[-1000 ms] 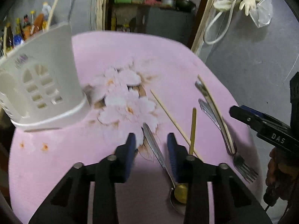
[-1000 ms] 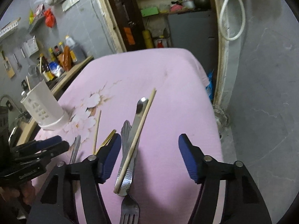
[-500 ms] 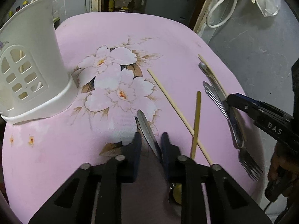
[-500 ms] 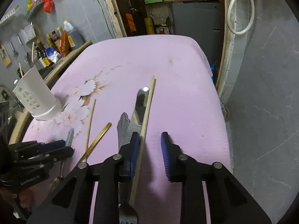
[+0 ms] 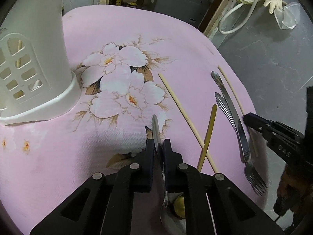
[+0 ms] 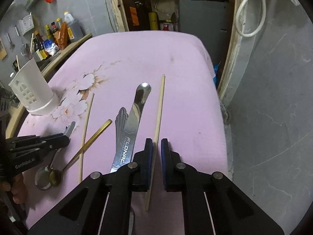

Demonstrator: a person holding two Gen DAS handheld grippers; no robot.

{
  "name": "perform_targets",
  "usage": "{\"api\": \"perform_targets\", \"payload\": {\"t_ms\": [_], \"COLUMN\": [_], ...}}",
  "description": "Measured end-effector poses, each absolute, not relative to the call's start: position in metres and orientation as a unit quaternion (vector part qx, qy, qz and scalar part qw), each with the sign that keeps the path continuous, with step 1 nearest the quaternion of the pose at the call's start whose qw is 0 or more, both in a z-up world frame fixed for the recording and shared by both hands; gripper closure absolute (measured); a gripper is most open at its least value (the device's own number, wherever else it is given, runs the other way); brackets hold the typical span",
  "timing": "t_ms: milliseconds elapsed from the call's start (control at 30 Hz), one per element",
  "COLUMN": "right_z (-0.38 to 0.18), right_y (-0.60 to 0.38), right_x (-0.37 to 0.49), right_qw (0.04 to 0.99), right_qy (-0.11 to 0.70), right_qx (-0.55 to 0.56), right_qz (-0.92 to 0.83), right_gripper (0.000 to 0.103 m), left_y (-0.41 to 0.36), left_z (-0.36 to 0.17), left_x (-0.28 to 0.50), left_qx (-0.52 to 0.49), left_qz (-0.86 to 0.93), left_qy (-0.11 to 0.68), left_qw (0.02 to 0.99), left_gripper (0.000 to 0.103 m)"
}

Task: Organize utensils
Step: 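Grasp a silver knife with the left tool while the right tool grasps a wooden chopstick, then carry the knife with the left tool while the right tool carries the chopstick to the caddy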

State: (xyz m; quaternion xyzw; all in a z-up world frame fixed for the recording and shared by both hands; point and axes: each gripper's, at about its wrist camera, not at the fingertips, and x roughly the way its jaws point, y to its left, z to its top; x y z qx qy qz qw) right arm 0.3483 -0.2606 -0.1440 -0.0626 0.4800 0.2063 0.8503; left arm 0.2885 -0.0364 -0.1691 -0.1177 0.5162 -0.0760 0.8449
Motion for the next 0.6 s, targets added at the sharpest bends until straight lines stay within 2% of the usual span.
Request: {"api": "perform_targets", "payload": {"t_ms": [433,600], "right_z": [-0.151,-0.146], "right_y": [-0.244,-0.253], "right_x": [0.4,0.395], "right_qw": [0.83,0.834], "right_qy": [0.523,0.52], "right_qx": [-0.035,0.002], "right_qz": [0.188,0.186], "right_gripper": [0.095,0.1], "left_y": [-0.041,-0.039], "left_z": [-0.166,-0.163], "left_x": [0.301,0.296], "left_qx": [-0.104,-0.132], "left_qz": [-0.094,-0.082], "left_qy": [0.527,0.52], "left_qw": [0.838,0.84], "left_gripper": [0.097,0.103]}}
